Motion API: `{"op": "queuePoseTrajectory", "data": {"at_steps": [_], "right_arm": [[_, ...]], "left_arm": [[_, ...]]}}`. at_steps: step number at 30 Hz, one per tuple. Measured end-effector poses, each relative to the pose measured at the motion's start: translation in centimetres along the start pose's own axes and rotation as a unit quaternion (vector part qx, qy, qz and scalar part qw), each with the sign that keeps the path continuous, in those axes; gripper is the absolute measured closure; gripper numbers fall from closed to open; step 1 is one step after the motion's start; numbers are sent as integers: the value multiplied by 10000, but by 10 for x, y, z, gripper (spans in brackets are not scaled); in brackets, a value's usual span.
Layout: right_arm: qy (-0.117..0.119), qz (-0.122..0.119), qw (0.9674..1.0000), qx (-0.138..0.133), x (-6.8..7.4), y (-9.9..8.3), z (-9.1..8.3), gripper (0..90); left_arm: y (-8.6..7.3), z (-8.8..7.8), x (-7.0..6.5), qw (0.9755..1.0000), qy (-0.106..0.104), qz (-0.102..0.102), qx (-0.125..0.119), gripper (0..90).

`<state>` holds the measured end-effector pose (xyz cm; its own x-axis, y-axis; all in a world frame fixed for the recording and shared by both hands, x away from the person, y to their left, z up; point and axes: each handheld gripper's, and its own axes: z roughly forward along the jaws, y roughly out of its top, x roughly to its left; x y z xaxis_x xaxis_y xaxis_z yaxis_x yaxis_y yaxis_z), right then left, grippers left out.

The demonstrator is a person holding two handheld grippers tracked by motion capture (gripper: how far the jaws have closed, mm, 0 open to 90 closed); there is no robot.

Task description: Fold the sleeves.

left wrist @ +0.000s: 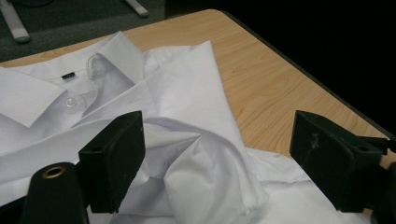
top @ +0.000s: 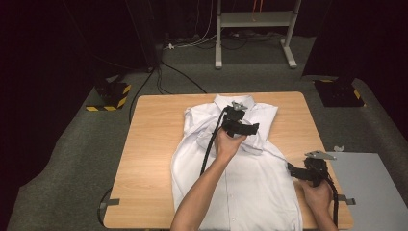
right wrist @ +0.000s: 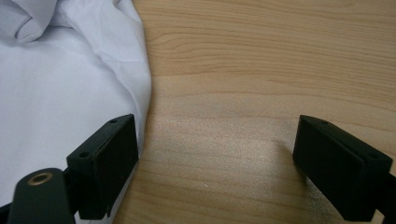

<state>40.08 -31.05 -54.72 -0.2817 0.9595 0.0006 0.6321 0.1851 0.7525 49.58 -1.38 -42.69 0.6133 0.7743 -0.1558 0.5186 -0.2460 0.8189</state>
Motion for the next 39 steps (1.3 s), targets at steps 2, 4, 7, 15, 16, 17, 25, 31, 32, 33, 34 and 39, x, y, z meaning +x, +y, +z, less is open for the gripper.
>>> {"op": "queuePoseTrajectory", "data": {"at_steps": [2,4,7,15,16,17,25,31,32,33,34,39], "right_arm": [[0,0,10000,0,0,0,0,139],[0,0,10000,0,0,0,0,139],[0,0,10000,0,0,0,0,139],[2,2,10000,0,0,0,0,139],[1,2,10000,0,0,0,0,139],[1,2,10000,0,0,0,0,139],[1,2,10000,0,0,0,0,138],[0,1,10000,0,0,0,0,139],[0,2,10000,0,0,0,0,139],[0,2,10000,1,0,0,0,139],[1,1,10000,1,0,0,0,139],[1,1,10000,0,0,0,0,139]], "left_arm": [[0,-1,-1,10000,26,15,-18,176],[0,-2,-2,10000,66,55,-28,157],[1,-4,-2,9999,79,74,-70,148],[4,-19,-3,9994,124,160,-272,149],[4,-20,-2,9994,123,162,-290,146],[4,-22,-2,9993,124,164,-313,144],[2,-34,3,9989,128,204,-398,131],[0,-43,7,9986,91,283,-431,121],[-1,-45,8,9986,83,303,-437,121],[-2,-47,8,9985,70,321,-449,120],[-2,-48,8,9983,47,341,-462,120],[-4,-57,12,9974,-25,469,-548,111]]}}
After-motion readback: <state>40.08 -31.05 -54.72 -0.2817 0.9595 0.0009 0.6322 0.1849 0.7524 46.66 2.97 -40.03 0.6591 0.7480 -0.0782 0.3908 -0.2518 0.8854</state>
